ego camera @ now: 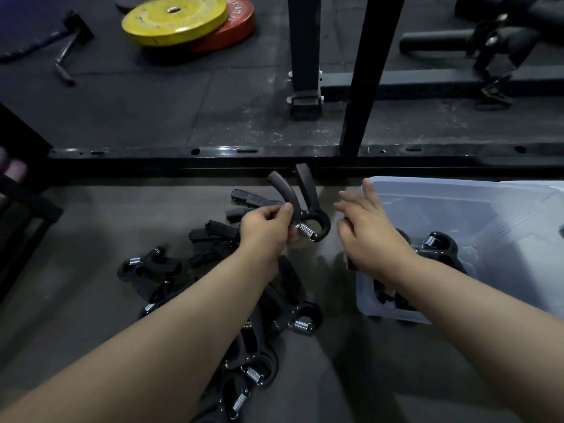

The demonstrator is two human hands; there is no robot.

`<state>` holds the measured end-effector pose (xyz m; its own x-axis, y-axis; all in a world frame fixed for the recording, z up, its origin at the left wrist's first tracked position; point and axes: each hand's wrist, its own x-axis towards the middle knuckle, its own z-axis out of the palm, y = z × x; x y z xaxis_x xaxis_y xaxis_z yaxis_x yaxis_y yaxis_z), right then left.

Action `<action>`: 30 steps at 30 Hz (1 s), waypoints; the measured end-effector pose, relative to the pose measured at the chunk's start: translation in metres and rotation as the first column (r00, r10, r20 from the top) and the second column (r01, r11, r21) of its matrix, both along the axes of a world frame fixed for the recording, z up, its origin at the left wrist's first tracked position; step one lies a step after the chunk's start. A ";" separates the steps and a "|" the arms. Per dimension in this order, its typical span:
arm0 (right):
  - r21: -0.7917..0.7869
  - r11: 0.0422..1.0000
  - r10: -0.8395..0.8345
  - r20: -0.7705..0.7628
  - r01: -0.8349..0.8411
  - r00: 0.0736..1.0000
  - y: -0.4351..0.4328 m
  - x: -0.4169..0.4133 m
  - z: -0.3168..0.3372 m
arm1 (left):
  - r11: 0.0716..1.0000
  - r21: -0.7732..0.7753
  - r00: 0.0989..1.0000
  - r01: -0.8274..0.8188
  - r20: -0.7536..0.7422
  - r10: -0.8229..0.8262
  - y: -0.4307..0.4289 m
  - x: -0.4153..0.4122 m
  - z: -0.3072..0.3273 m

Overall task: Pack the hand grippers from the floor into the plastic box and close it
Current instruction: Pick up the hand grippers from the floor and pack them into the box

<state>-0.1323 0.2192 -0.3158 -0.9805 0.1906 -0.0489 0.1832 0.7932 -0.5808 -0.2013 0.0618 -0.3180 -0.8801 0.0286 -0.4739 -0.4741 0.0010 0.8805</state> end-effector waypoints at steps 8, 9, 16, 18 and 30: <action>-0.606 0.780 -0.136 0.079 0.156 0.988 0.013 0.007 0.035 | 0.989 0.149 0.979 0.014 -0.202 0.016 0.011 0.020 0.042; -0.651 0.738 -0.159 0.091 0.179 0.983 0.014 0.010 0.043 | 0.986 0.162 0.975 0.027 -0.221 0.010 0.015 0.022 0.045; -0.904 0.387 -0.123 0.147 0.184 0.981 0.045 0.019 0.058 | 0.942 -0.167 0.732 0.290 -0.596 -0.331 0.028 0.037 0.065; -0.973 0.128 0.035 0.199 0.193 0.979 0.060 0.028 0.065 | 0.911 -0.258 0.647 0.321 -0.643 -0.410 0.032 0.041 0.066; -0.639 0.668 -0.013 0.502 0.381 0.865 0.113 0.072 0.077 | 0.618 -0.691 0.301 0.375 -0.540 -0.786 0.073 0.059 0.033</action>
<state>-0.0601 0.3321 -0.2391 -0.7593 0.1036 -0.6425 0.6506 0.0958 -0.7534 -0.1423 0.1349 -0.2852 -0.6698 0.7069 0.2273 0.6298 0.3786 0.6782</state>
